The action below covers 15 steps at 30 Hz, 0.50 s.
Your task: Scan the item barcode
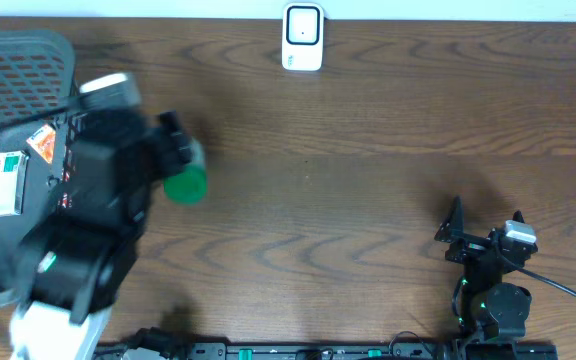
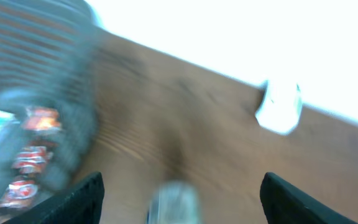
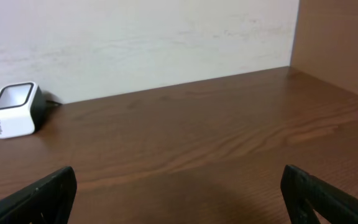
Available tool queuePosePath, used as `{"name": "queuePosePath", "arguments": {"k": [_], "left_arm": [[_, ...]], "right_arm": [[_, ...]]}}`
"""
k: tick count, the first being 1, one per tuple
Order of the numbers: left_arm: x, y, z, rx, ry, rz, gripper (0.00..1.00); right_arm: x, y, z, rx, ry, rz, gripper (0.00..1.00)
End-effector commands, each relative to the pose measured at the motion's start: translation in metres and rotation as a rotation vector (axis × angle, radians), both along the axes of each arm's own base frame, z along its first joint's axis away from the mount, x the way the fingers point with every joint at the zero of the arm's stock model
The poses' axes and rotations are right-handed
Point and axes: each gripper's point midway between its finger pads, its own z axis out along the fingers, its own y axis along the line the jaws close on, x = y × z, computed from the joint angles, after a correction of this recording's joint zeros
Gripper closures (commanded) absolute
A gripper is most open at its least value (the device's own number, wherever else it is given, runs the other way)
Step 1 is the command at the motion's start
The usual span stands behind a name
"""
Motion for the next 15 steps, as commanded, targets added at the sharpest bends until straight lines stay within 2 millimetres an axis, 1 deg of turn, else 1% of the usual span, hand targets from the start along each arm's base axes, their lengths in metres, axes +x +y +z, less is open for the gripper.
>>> {"name": "queuePosePath", "arguments": {"k": [1, 3, 5, 7, 10, 13, 14, 15], "left_arm": [[-0.024, 0.052, 0.022, 0.053, -0.062, 0.176, 0.18], [-0.032, 0.073, 0.023, 0.058, -0.059, 0.252, 0.17], [-0.036, 0.092, 0.019, 0.059, -0.040, 0.320, 0.16], [-0.036, 0.104, 0.011, 0.049, -0.008, 0.356, 0.16], [-0.030, 0.109, -0.004, 0.016, 0.048, 0.356, 0.17], [-0.018, 0.107, -0.019, -0.015, 0.100, 0.328, 0.16], [-0.010, 0.107, -0.028, -0.021, 0.132, 0.320, 0.16], [-0.007, 0.106, -0.032, -0.025, 0.147, 0.315, 0.16]], "right_arm": [[0.000, -0.001, -0.001, -0.006, 0.005, -0.003, 0.01], [0.000, -0.001, -0.001, -0.006, 0.005, -0.003, 0.01], [0.000, -0.001, -0.001, -0.006, 0.005, -0.003, 0.01], [0.000, -0.001, -0.001, -0.006, 0.005, -0.003, 0.01], [0.000, -0.001, -0.001, -0.006, 0.005, -0.003, 0.01], [0.000, -0.001, -0.001, -0.006, 0.005, -0.003, 0.01], [0.000, -0.001, -0.001, -0.006, 0.005, -0.003, 0.01], [0.000, -0.001, -0.001, -0.006, 0.005, -0.003, 0.01]]}}
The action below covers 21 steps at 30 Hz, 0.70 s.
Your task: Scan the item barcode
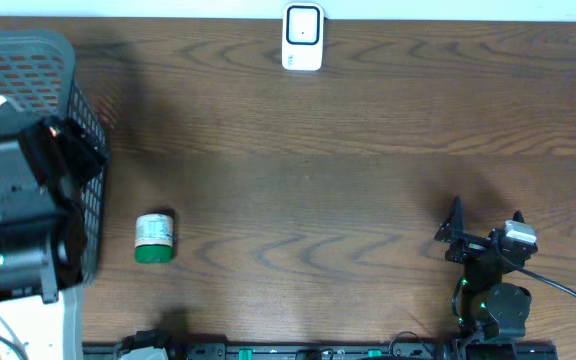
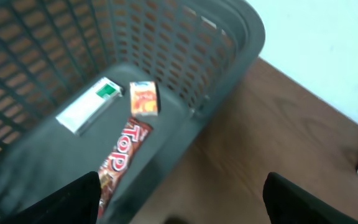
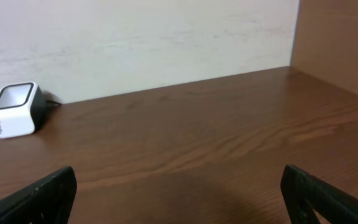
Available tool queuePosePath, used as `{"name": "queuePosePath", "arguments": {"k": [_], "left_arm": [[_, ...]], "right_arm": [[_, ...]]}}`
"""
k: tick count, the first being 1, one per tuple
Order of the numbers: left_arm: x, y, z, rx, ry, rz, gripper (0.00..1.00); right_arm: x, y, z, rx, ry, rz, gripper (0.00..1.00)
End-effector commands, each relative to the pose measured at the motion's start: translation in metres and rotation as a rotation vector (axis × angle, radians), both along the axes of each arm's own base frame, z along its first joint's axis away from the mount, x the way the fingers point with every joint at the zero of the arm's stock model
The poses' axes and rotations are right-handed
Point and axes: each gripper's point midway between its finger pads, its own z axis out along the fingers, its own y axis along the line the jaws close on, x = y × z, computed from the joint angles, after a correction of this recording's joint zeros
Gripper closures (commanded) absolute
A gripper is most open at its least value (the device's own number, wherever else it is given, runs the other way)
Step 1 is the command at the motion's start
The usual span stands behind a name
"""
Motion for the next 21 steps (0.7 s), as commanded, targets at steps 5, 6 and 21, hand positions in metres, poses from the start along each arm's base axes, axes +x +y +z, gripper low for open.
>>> {"name": "queuePosePath", "arguments": {"k": [5, 6, 21], "left_arm": [[0.024, -0.011, -0.026, -0.071, 0.081, -0.077, 0.16], [0.026, -0.013, -0.029, -0.080, 0.086, -0.086, 0.16], [0.038, -0.066, -0.093, -0.186, 0.335, -0.398, 0.16]], "right_arm": [[0.000, -0.001, -0.001, -0.006, 0.005, -0.003, 0.01], [0.000, -0.001, -0.001, -0.006, 0.005, -0.003, 0.01], [0.000, -0.001, -0.001, -0.006, 0.005, -0.003, 0.01]]}}
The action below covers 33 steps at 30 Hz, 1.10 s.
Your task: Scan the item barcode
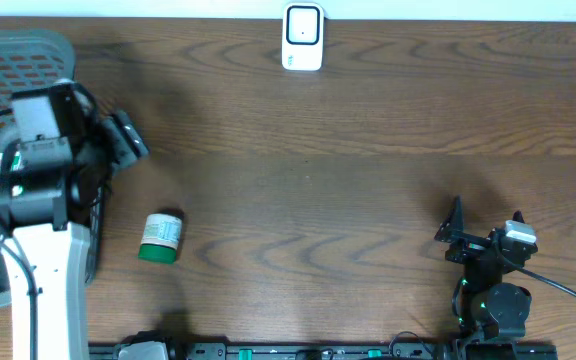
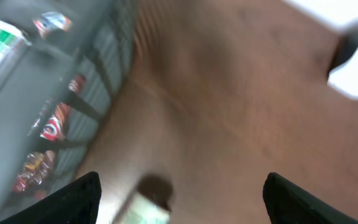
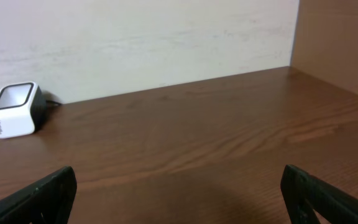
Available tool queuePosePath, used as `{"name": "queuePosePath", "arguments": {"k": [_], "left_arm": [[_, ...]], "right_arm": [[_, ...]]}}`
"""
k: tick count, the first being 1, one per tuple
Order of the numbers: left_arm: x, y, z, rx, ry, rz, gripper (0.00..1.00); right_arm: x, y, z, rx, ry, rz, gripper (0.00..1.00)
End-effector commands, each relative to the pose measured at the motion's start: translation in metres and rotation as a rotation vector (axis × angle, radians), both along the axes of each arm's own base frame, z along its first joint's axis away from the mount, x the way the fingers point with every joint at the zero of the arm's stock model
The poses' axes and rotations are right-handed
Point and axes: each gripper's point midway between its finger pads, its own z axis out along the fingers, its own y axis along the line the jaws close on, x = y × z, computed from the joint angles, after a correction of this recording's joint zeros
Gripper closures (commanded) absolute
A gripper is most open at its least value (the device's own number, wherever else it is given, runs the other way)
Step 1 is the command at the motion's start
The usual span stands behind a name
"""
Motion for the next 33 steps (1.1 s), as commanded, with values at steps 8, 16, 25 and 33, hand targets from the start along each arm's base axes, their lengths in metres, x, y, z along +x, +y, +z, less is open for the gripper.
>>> {"name": "queuePosePath", "arguments": {"k": [8, 16, 25, 33], "left_arm": [[-0.023, -0.035, -0.086, -0.002, 0.368, -0.251, 0.16], [-0.058, -0.039, -0.143, -0.019, 0.543, -0.274, 0.16], [-0.094, -0.043, -0.207, -0.067, 0.635, -0.235, 0.16], [-0.099, -0.043, -0.241, -0.087, 0.595, -0.166, 0.16]], "right_arm": [[0.000, -0.001, -0.001, -0.006, 0.005, -0.003, 0.01], [0.000, -0.001, -0.001, -0.006, 0.005, -0.003, 0.01], [0.000, -0.001, -0.001, -0.006, 0.005, -0.003, 0.01], [0.000, -0.001, -0.001, -0.006, 0.005, -0.003, 0.01]]}}
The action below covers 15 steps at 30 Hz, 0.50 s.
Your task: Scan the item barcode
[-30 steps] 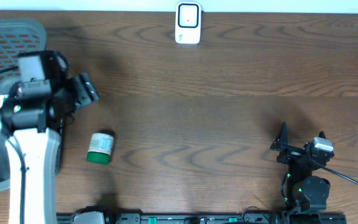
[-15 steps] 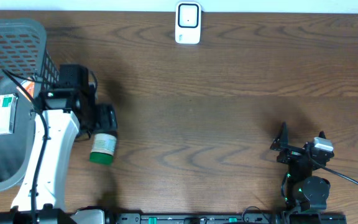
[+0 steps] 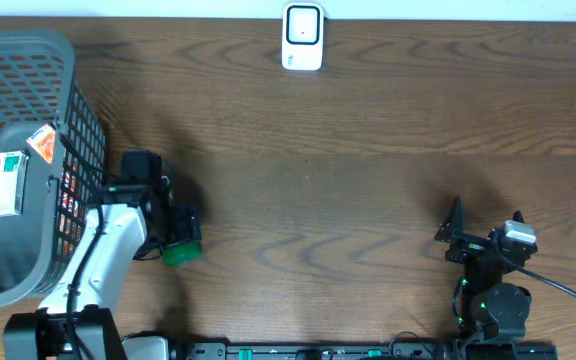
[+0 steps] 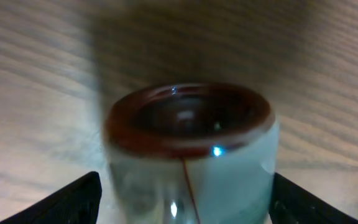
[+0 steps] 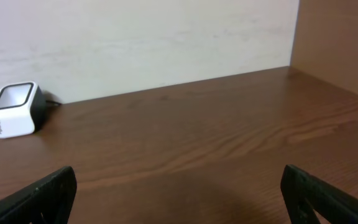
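Observation:
A small bottle with a green cap (image 3: 181, 253) lies on the wooden table right of the basket. My left gripper (image 3: 176, 232) is down over it. In the left wrist view the bottle's pale body and dark round base (image 4: 188, 134) fill the space between the spread fingers (image 4: 82, 198), and the gripper (image 4: 182, 208) is open around it. The white barcode scanner (image 3: 302, 37) stands at the table's far edge, also seen as the scanner (image 5: 14, 118) at the left of the right wrist view. My right gripper (image 3: 483, 240) rests open at the front right, holding nothing.
A grey mesh basket (image 3: 63, 60) stands at the far left with several snack packets inside, among them an orange packet (image 3: 40, 143) and a white-green box (image 3: 6, 183). A wall runs behind the table (image 5: 166, 37).
My left gripper was raised by the basket's right edge, apart from the bottle. It is now low at the bottle with its fingers on either side. The bottle has shifted slightly right. The right arm is unchanged.
The bottle was first at my left gripper beside the basket. Then it lay on the table while the gripper was over the basket's packets. Afterwards the gripper was at the basket's right edge, and now it straddles the bottle.

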Available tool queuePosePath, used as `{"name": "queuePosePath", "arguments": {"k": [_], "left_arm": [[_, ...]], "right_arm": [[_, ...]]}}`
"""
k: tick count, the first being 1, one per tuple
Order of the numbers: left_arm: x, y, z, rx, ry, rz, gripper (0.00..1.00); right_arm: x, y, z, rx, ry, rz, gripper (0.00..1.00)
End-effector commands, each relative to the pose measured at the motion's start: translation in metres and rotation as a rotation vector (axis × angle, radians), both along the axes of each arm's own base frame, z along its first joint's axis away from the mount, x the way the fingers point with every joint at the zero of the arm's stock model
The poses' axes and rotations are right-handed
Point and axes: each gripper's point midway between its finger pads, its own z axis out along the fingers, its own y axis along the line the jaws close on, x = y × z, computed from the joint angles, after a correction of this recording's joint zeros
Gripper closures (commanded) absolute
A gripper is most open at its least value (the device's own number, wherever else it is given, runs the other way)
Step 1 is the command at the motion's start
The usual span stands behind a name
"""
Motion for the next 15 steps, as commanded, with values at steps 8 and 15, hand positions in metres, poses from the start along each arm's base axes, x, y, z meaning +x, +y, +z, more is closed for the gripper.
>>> {"name": "queuePosePath", "arguments": {"k": [8, 15], "left_arm": [[-0.0130, 0.0000, -0.0246, -0.006, 0.011, 0.088, 0.21], [-0.0114, -0.0001, -0.0244, -0.007, 0.005, 0.102, 0.41]], "right_arm": [[-0.0002, -0.0009, -0.0012, -0.006, 0.005, -0.003, 0.01], [-0.0002, -0.0009, -0.0012, -0.006, 0.005, -0.003, 0.01]]}}
